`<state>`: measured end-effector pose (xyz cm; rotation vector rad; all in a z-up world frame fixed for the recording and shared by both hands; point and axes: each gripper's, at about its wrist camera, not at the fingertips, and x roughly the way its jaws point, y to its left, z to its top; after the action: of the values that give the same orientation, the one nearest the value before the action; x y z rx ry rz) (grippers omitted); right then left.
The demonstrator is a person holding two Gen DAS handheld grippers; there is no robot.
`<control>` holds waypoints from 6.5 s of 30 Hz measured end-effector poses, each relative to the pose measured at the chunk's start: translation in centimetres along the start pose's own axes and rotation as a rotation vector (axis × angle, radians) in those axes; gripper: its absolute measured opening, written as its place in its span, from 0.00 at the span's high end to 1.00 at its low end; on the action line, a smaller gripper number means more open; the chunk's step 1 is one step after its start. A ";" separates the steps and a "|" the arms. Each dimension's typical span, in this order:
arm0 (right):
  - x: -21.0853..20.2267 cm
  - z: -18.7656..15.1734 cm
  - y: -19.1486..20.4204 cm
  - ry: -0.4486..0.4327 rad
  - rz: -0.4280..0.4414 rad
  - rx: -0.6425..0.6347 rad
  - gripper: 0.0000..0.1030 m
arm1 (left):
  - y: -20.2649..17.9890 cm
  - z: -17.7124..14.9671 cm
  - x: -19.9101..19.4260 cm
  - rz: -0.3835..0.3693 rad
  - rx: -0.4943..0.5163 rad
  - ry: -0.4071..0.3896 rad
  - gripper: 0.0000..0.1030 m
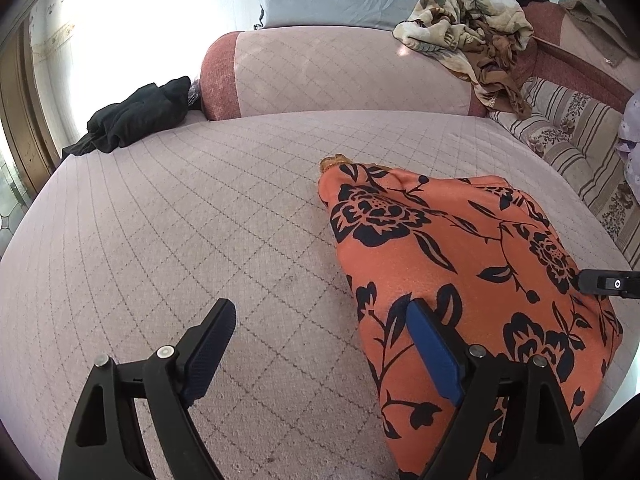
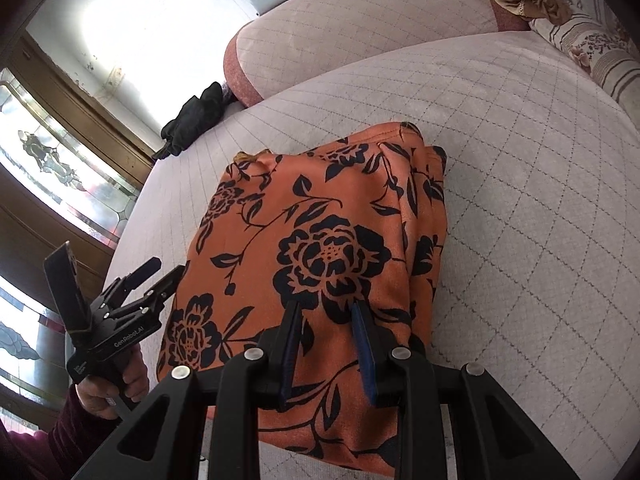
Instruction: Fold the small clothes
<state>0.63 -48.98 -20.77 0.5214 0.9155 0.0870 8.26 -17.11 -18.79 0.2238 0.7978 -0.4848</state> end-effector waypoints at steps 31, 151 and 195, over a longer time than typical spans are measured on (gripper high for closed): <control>-2.8 1.3 -3.9 -0.161 -0.062 0.193 0.26 | -0.5 0.9 -1.0 -0.093 -0.024 -0.015 0.15; -2.6 1.8 4.1 -0.325 0.083 -0.016 0.63 | 10.9 -0.5 -1.6 0.083 -0.160 0.044 0.33; -20.8 -9.5 12.9 -0.558 -0.154 -0.252 0.30 | 5.5 -1.1 -27.5 0.291 -0.144 -0.322 0.04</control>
<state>-17.67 -39.95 -4.22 0.2169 0.3874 -0.0810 -6.13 -2.86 0.60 0.1207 0.4720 -0.1799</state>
